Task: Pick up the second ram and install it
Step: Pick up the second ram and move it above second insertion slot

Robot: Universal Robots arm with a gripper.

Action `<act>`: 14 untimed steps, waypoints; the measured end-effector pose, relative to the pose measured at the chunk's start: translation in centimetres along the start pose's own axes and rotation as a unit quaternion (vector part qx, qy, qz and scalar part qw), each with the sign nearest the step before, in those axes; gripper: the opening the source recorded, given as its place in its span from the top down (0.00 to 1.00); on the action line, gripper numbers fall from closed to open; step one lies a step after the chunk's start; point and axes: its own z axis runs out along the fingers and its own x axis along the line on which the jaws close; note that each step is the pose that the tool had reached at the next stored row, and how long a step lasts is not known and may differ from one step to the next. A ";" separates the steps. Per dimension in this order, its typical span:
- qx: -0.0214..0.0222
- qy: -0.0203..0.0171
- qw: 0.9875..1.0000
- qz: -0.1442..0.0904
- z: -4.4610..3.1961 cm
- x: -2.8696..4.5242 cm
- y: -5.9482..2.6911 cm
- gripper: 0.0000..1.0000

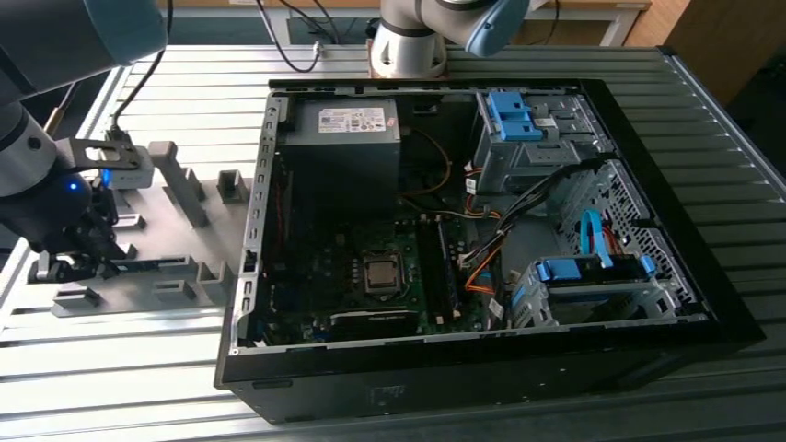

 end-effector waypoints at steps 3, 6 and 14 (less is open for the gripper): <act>0.000 0.000 1.000 0.000 -0.01 -0.06 0.01 0.71; 0.000 0.000 1.000 0.000 0.04 -0.08 0.00 0.71; 0.005 0.000 1.000 -0.003 0.51 -0.06 0.06 0.71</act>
